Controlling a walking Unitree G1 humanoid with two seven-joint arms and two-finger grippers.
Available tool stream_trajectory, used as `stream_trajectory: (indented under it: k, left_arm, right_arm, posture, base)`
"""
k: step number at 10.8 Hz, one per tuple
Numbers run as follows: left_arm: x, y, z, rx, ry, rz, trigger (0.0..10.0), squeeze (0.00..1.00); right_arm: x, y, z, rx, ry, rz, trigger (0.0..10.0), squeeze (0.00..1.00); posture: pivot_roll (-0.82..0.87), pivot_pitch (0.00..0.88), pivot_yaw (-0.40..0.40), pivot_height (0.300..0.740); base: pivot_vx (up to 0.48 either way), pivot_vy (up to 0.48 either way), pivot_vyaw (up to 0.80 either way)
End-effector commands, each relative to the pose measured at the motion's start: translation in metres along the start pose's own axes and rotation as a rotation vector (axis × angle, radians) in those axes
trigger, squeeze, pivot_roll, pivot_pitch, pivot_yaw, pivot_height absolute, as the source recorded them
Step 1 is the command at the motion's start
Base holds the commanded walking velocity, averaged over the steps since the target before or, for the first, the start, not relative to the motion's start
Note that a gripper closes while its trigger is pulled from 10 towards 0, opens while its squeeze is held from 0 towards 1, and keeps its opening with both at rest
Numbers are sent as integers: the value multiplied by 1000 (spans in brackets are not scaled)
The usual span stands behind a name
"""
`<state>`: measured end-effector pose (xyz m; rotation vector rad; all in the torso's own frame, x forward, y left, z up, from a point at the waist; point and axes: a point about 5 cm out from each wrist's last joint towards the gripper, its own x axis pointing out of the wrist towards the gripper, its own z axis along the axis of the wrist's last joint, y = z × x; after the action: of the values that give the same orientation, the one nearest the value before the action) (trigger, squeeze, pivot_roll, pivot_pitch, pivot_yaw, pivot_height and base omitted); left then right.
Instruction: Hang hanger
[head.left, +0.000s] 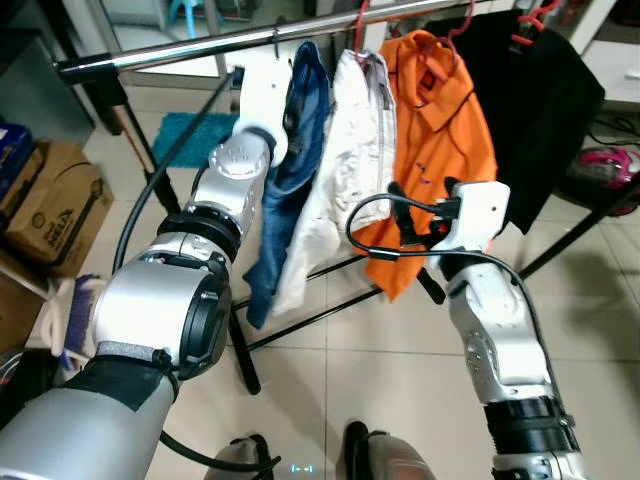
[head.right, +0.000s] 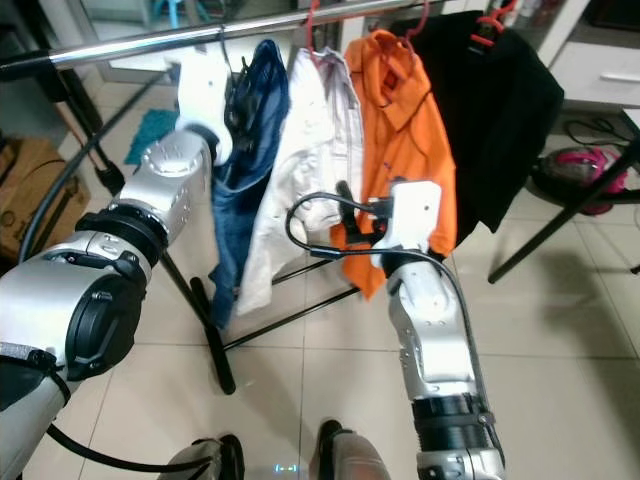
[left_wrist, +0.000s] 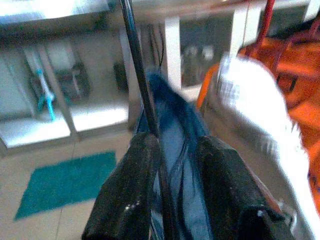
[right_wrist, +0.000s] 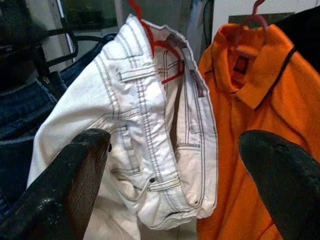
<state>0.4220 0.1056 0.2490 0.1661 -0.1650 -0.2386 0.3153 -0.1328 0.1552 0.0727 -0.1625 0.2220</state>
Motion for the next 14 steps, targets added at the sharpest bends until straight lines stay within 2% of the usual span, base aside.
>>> stream_trajectory:
  k: [1, 5, 7, 8, 9, 11, 12, 14]
  left_arm:
    - [0, 3, 9, -12, -60, -3, 0, 0]
    - [-3, 11, 34, -42, -238, -70, 0, 0]
    - [-9, 16, 36, -51, -280, -79, 0, 0]
    - [-13, 15, 37, -53, -303, -86, 0, 0]
    - [-18, 14, 36, -51, -312, -94, 0, 0]
    - [-29, 12, 29, -76, -310, -102, 0, 0]
    - [-33, 11, 26, -69, -300, -109, 0, 0]
    - [-35, 21, 6, -30, -164, -119, 0, 0]
  right_arm:
    - [2, 1, 1, -8, -8, 5, 10000, 0]
    - [5, 0, 6, -5, -19, 63, 10000, 0]
    - [7, 8, 41, 33, -94, 239, 10000, 0]
    - [5, 19, 61, 80, -127, 377, 10000, 0]
    - [3, 29, 71, 124, -144, 479, 10000, 0]
    - [-3, 38, 70, 108, -107, 610, 10000, 0]
    - [-5, 38, 71, 118, -91, 619, 10000, 0]
    - [-4, 41, 67, 138, -66, 621, 10000, 0]
  posture:
    - [-213, 132, 3, 740]
    - [-184, 130, 0, 740]
    - [-177, 133, -1, 740]
    - [-171, 135, 2, 740]
    - [-171, 135, 2, 740]
    - [-157, 132, 2, 740]
    - [-157, 131, 0, 740]
    - [-157, 131, -2, 740]
  base:
    - [0, 0, 0]
    - [0, 0, 0]
    - [0, 0, 0]
    - [0, 0, 0]
    - [0, 0, 0]
    - [0, 0, 0]
    - [0, 0, 0]
    - [0, 0, 0]
